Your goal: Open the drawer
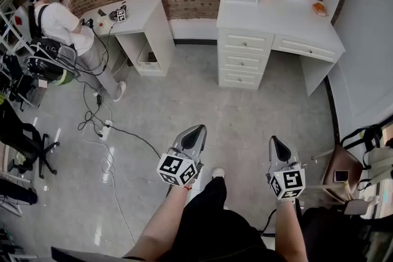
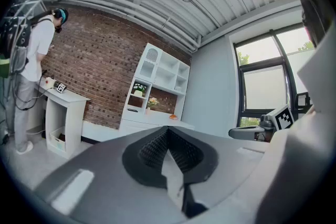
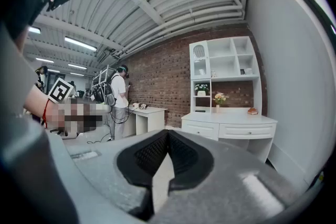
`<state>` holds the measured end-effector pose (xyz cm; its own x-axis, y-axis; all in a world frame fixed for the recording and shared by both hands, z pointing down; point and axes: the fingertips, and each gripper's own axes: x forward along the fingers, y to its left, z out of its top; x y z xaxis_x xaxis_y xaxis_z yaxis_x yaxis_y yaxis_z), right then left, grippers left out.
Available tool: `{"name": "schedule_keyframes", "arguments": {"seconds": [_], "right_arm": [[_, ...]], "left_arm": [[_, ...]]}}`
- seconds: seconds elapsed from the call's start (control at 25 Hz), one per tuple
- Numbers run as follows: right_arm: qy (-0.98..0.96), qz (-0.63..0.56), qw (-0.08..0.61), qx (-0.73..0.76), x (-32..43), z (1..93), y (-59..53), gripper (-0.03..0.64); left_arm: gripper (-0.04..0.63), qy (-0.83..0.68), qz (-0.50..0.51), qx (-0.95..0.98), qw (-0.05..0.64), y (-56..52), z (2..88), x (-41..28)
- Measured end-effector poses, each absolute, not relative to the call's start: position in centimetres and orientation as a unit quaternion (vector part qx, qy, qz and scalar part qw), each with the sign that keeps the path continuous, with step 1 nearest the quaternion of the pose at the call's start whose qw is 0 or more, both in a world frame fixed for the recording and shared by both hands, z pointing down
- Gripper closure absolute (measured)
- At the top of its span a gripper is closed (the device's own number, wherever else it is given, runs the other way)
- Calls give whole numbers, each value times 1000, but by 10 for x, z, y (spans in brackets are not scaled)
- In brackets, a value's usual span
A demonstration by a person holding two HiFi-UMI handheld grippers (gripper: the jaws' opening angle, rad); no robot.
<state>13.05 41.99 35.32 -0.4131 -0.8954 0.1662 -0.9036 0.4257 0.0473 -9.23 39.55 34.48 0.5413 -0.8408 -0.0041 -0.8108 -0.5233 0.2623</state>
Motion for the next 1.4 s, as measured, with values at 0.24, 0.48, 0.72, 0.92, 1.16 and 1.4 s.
{"name": "schedule_keyframes", "arguments": {"seconds": [0.24, 0.48, 0.72, 0.92, 1.16, 1.4], "right_arm": [[-838, 34, 91, 537, 141, 361, 356, 617], [-832, 44, 100, 543, 148, 368, 299, 615], [-828, 47, 104, 549, 154, 380, 247, 615], [-834, 50, 100, 540, 143, 385, 216, 617], [-834, 68, 108, 537, 145, 397, 185, 615], [-846, 72, 107, 518, 136, 407, 139, 615]], "left_arm": [[592, -470, -58, 871, 128, 330, 354, -82], [592, -462, -50, 875, 136, 269, 360, -77], [592, -451, -47, 881, 134, 214, 366, -70], [592, -442, -41, 885, 138, 181, 373, -73], [592, -435, -41, 887, 148, 155, 381, -67], [592, -437, -41, 886, 153, 120, 391, -64]]}}
